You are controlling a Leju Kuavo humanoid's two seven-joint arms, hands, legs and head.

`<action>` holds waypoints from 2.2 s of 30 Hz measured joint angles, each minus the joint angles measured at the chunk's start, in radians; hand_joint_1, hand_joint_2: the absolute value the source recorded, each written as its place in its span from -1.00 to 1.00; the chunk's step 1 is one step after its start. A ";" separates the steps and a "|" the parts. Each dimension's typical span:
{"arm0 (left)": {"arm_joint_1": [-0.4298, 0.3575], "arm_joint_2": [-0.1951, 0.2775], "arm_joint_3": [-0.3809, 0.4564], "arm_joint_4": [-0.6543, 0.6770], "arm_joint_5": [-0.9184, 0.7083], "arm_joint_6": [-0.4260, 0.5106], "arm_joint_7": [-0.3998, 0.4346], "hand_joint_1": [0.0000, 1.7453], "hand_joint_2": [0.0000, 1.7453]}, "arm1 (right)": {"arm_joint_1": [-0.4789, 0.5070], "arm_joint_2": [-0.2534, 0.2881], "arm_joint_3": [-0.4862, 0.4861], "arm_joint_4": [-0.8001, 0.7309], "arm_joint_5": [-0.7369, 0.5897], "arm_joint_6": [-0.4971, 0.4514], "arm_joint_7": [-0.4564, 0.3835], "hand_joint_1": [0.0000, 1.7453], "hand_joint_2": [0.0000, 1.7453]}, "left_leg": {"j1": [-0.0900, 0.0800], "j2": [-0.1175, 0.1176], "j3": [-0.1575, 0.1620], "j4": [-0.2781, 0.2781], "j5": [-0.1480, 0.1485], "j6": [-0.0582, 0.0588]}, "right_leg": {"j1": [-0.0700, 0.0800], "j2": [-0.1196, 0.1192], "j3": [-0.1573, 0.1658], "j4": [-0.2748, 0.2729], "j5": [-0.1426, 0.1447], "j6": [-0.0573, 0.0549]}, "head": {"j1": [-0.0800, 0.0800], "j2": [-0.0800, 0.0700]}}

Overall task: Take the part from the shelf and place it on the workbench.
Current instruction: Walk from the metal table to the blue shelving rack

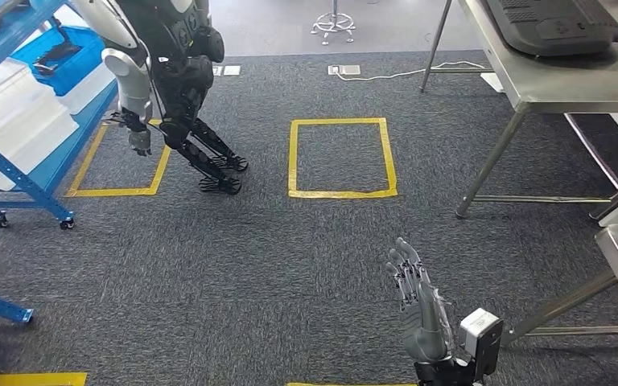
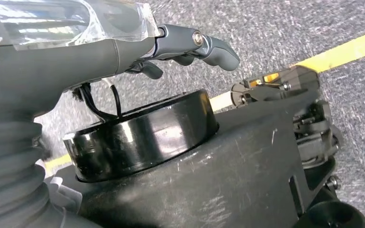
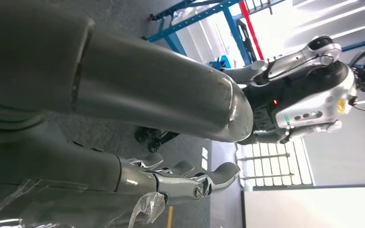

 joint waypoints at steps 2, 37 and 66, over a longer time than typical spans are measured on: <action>-0.004 0.000 0.000 0.000 -0.001 -0.004 0.001 -1.00 1.00 | 0.001 0.002 0.001 0.004 -0.003 0.002 0.000 -1.00 -1.00 | -0.002 0.061 -0.044 0.094 -0.049 -0.007 | 0.003 -0.028 0.002 -0.002 -0.001 -0.013 | -0.002 0.000; -0.012 -0.003 -0.007 0.000 -0.005 -0.036 -0.009 -1.00 1.00 | 0.011 0.019 0.019 0.050 -0.017 0.029 -0.021 -1.00 -1.00 | -0.006 0.106 -0.112 0.287 -0.128 -0.003 | 0.015 -0.092 -0.015 0.024 -0.011 -0.029 | 0.002 0.000; -0.010 -0.010 -0.007 0.000 -0.003 -0.052 -0.006 -1.00 1.00 | 0.009 0.023 0.028 0.050 -0.006 0.065 -0.027 -1.00 -1.00 | -0.007 0.103 -0.114 0.290 -0.143 -0.010 | 0.013 -0.077 -0.010 0.028 -0.018 -0.031 | 0.005 0.000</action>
